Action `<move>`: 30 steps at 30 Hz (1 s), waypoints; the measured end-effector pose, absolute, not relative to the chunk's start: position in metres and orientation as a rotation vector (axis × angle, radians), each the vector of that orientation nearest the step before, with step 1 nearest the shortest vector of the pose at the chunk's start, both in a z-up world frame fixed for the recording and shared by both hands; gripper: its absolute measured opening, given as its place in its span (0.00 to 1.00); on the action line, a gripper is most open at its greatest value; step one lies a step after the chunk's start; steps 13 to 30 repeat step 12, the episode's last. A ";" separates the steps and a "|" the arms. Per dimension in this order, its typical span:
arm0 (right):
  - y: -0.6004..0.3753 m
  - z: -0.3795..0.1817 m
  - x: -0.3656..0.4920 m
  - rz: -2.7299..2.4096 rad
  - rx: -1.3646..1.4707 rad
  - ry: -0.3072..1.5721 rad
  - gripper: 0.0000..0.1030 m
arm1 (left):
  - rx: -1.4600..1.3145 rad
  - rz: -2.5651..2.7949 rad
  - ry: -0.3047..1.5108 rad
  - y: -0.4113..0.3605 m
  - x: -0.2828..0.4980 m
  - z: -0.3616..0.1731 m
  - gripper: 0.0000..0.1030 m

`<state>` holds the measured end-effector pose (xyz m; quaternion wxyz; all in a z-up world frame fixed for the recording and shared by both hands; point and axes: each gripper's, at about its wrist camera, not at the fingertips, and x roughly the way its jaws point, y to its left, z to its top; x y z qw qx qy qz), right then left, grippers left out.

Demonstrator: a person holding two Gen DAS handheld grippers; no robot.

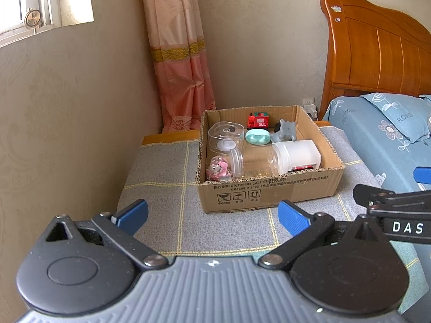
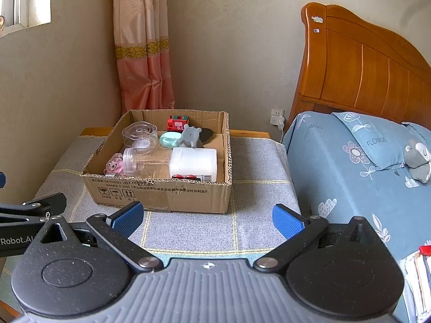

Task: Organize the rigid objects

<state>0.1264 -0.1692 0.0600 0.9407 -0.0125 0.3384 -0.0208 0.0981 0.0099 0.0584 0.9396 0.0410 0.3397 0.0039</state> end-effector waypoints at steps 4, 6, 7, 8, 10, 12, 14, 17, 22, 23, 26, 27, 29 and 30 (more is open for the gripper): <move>-0.169 0.060 0.126 -0.044 -0.028 0.691 1.00 | 0.084 0.008 0.693 0.010 0.098 0.058 0.99; -0.170 0.059 0.125 -0.043 -0.028 0.691 1.00 | 0.084 0.009 0.693 0.010 0.098 0.058 0.99; -0.170 0.059 0.125 -0.043 -0.028 0.692 1.00 | 0.084 0.009 0.693 0.010 0.098 0.058 0.99; -0.169 0.059 0.126 -0.043 -0.028 0.691 1.00 | 0.085 0.008 0.692 0.010 0.098 0.058 0.99; -0.169 0.060 0.126 -0.043 -0.028 0.691 1.00 | 0.085 0.008 0.691 0.010 0.098 0.058 0.99; -0.169 0.059 0.125 -0.044 -0.028 0.690 1.00 | 0.086 0.007 0.689 0.010 0.097 0.058 0.99; -0.169 0.059 0.125 -0.044 -0.028 0.690 1.00 | 0.086 0.007 0.689 0.010 0.097 0.058 0.99; -0.169 0.059 0.125 -0.044 -0.028 0.690 1.00 | 0.086 0.007 0.689 0.010 0.097 0.058 0.99; -0.169 0.059 0.125 -0.044 -0.028 0.690 1.00 | 0.086 0.007 0.689 0.010 0.097 0.058 0.99; -0.169 0.059 0.125 -0.044 -0.028 0.690 1.00 | 0.086 0.007 0.689 0.010 0.097 0.058 0.99; -0.169 0.059 0.125 -0.044 -0.028 0.690 1.00 | 0.086 0.007 0.689 0.010 0.097 0.058 0.99; -0.169 0.059 0.125 -0.044 -0.028 0.690 1.00 | 0.086 0.007 0.689 0.010 0.097 0.058 0.99; -0.169 0.059 0.125 -0.044 -0.028 0.690 1.00 | 0.086 0.007 0.689 0.010 0.097 0.058 0.99; -0.169 0.059 0.125 -0.044 -0.028 0.690 1.00 | 0.086 0.007 0.689 0.010 0.097 0.058 0.99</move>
